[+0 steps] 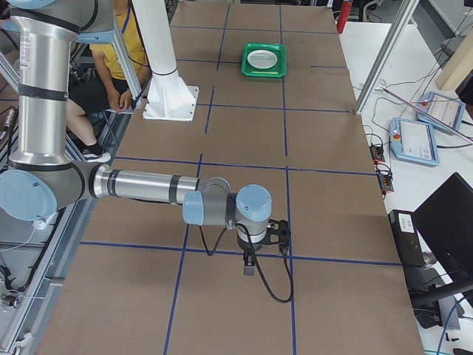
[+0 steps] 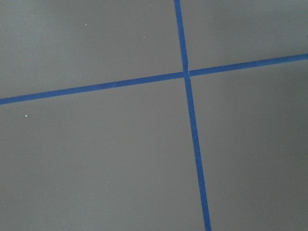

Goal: Place fork

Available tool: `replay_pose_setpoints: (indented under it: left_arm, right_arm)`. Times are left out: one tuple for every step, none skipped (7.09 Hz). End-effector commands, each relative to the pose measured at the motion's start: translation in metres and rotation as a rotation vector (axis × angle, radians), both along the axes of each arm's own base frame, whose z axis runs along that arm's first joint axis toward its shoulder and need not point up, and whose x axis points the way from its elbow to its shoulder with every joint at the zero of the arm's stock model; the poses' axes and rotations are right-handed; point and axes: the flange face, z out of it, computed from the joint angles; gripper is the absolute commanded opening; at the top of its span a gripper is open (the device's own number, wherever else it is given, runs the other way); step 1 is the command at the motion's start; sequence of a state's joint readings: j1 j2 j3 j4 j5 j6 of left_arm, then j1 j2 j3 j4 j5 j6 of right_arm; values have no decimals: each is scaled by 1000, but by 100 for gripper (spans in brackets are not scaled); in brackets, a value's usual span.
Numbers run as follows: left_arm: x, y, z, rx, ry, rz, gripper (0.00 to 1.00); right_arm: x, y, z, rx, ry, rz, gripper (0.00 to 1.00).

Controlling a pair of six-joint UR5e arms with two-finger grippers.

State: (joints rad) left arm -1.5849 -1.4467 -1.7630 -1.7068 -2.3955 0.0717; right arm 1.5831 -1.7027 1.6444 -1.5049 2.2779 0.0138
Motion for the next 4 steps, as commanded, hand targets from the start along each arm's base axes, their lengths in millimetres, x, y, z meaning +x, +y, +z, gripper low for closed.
replay_pose_setpoints:
  left_arm:
    - [59, -12, -62, 34, 80, -22, 100]
    - [95, -18, -80, 43, 113, -13, 100]
    - [133, -25, -98, 2, 148, -29, 100]
    - [167, -26, -106, -11, 131, -73, 100]
  right_arm:
    - [0, 0, 0, 0, 0, 0, 100]
    - [0, 0, 0, 2, 0, 0, 100]
    - [0, 0, 0, 0, 0, 0, 100]
    - [0, 0, 0, 0, 0, 0, 100]
